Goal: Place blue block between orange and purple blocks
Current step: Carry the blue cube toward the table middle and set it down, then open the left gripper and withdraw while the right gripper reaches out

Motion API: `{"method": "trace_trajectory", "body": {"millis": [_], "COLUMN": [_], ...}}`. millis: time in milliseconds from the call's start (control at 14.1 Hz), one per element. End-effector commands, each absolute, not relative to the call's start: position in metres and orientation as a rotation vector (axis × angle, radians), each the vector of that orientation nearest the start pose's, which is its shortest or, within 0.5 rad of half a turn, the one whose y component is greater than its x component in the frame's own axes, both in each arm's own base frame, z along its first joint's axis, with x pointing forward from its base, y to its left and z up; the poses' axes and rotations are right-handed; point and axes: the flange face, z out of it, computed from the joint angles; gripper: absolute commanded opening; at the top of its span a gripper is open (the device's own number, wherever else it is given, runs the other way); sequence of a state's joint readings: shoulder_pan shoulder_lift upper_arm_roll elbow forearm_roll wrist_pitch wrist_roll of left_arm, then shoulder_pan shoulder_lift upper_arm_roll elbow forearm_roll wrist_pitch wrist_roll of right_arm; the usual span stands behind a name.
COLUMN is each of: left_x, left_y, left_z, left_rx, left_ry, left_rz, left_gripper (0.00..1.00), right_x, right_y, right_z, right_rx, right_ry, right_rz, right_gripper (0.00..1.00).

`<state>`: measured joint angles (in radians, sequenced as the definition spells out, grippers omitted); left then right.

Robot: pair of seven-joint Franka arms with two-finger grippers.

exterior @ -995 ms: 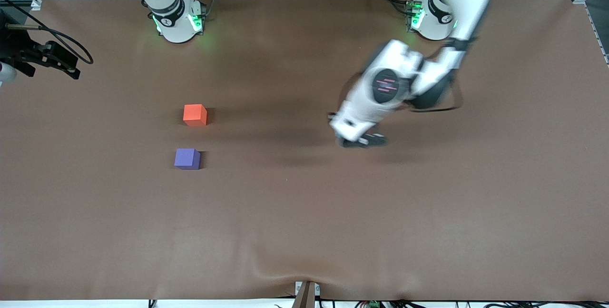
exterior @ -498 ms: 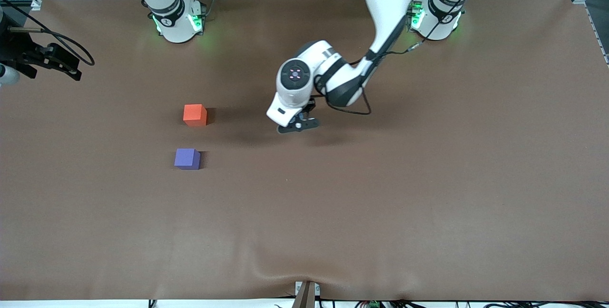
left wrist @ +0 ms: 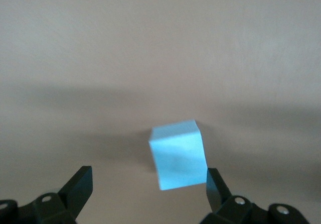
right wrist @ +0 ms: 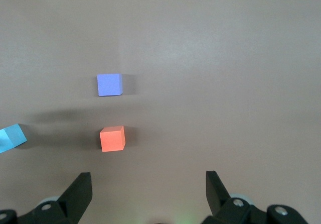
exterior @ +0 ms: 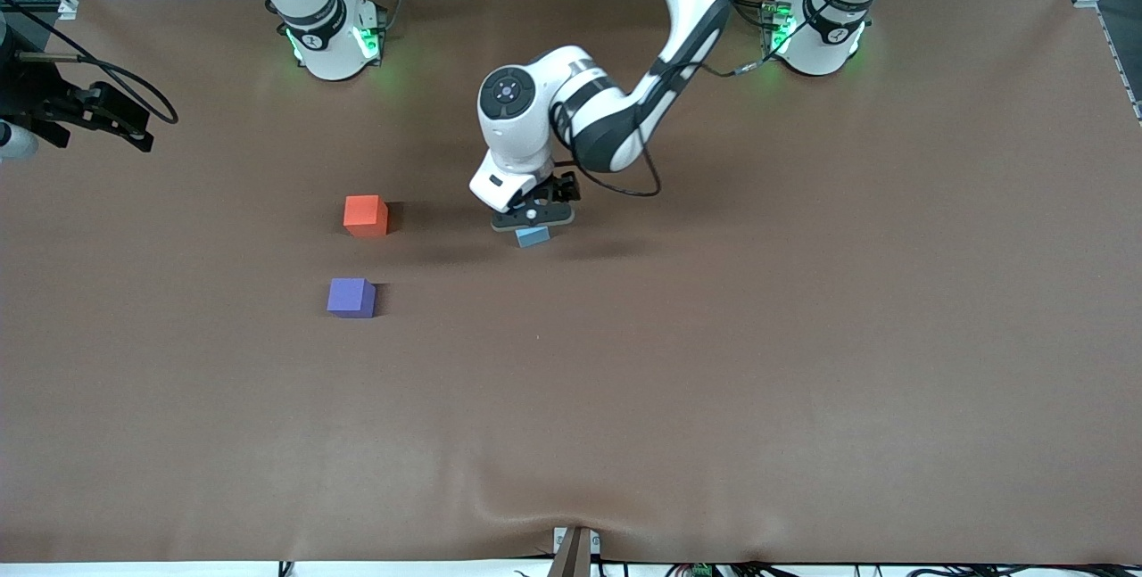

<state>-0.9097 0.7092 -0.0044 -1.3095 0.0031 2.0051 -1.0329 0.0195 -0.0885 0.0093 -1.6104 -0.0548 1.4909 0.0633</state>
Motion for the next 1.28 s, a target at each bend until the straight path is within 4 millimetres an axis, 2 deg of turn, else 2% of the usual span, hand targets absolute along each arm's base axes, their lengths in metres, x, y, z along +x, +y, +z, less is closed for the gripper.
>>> {"method": "trace_trajectory", "body": {"millis": [0,142,213,284,355,427,569,711,853,995,1209], "left_x": [0.494,0.528,0.544,0.556,0.564,0.571,0.586,0.594,0.582,0.575,0.575], "left_y": [-0.514,-0.461,-0.433,-0.406,-0.383,-0.359,-0.311,-0.264,-0.221,-0.186,-0.139], "left_z": [0.413,0.448,0.458,0.466,0.471,0.477,0.484,0.485,0.481,0.484,0.492], "left_rx": [-3.121,-3.12,-3.112,-3.106,-3.09,-3.077,-3.057,-3.047,-3.037,-3.044,-3.062], "left_ry": [-0.206,-0.231,-0.224,-0.216,-0.19,-0.168,-0.13,-0.12,-0.066,-0.007,0.101], "left_rz": [-0.01,-0.014,0.0,0.028,0.066,0.104,0.17,0.221,0.268,0.293,0.3], "left_gripper": [1.0,1.0,1.0,1.0,1.0,1.0,1.0,1.0,1.0,1.0,1.0], "right_x": [0.518,0.519,0.519,0.523,0.534,0.538,0.54,0.548,0.557,0.567,0.566], "right_y": [0.008,0.007,0.007,0.005,0.004,0.006,0.026,0.075,0.112,0.138,0.207], "right_z": [0.648,0.648,0.648,0.641,0.624,0.618,0.614,0.59,0.561,0.539,0.504], "right_rx": [-3.206,-3.206,-3.206,-3.207,-3.217,-3.212,-3.203,-3.094,-3.019,-3.016,-3.02], "right_ry": [0.039,0.041,0.041,0.043,0.042,0.034,-0.021,-0.11,-0.169,-0.22,-0.306], "right_rz": [0.048,0.04,0.043,0.058,0.114,0.131,0.14,0.21,0.281,0.276,0.278], "right_gripper": [1.0,1.0,1.0,1.0,1.0,1.0,1.0,1.0,1.0,1.0,1.0]}}
